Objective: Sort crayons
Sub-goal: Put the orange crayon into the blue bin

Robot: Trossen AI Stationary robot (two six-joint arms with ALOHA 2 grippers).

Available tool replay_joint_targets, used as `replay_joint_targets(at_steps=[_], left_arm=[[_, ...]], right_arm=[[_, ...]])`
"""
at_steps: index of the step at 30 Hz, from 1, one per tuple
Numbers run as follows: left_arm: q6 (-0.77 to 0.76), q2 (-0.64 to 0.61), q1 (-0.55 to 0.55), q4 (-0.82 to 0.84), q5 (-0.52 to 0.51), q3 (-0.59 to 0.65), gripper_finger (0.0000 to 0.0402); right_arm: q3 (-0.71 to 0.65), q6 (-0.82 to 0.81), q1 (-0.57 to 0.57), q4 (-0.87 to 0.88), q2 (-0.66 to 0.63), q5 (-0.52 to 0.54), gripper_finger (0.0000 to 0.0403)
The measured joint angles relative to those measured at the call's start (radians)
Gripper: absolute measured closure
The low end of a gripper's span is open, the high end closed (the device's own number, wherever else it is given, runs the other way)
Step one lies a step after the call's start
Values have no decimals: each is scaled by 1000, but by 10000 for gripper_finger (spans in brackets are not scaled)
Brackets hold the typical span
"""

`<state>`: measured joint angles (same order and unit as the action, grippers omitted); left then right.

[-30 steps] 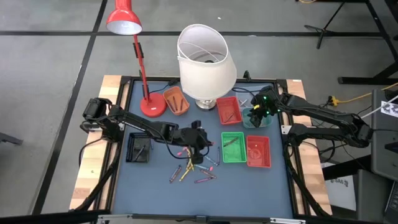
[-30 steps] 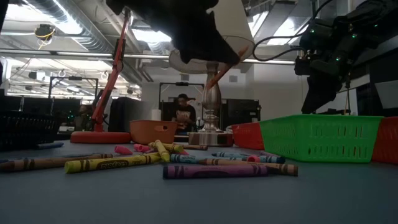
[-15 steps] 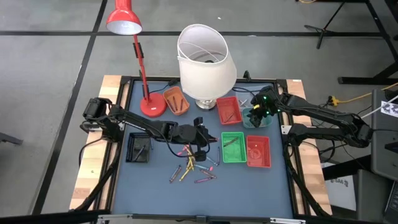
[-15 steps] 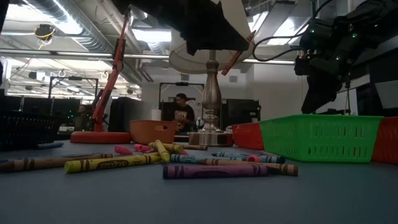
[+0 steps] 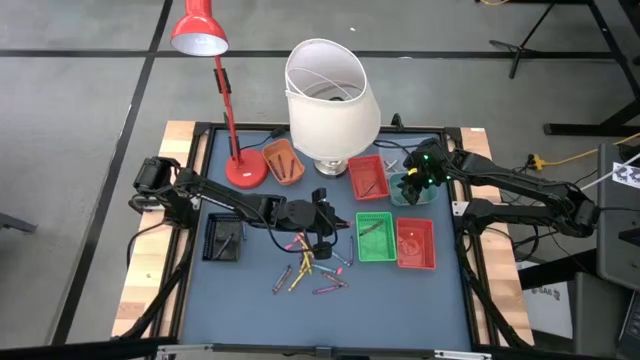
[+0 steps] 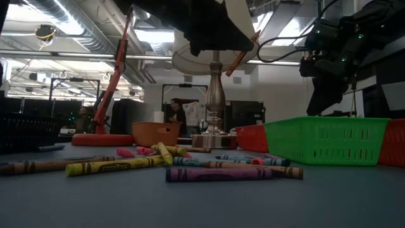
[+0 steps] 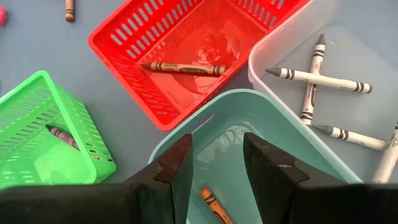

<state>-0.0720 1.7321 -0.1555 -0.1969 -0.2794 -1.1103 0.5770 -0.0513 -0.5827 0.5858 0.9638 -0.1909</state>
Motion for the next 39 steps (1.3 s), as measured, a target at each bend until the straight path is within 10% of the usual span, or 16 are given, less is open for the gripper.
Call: replay_joint_targets(at_steps=[39], left_arm=[[4, 0, 0, 1, 0, 0, 399]], right_arm=[[0, -30, 0, 2, 0, 12, 262]])
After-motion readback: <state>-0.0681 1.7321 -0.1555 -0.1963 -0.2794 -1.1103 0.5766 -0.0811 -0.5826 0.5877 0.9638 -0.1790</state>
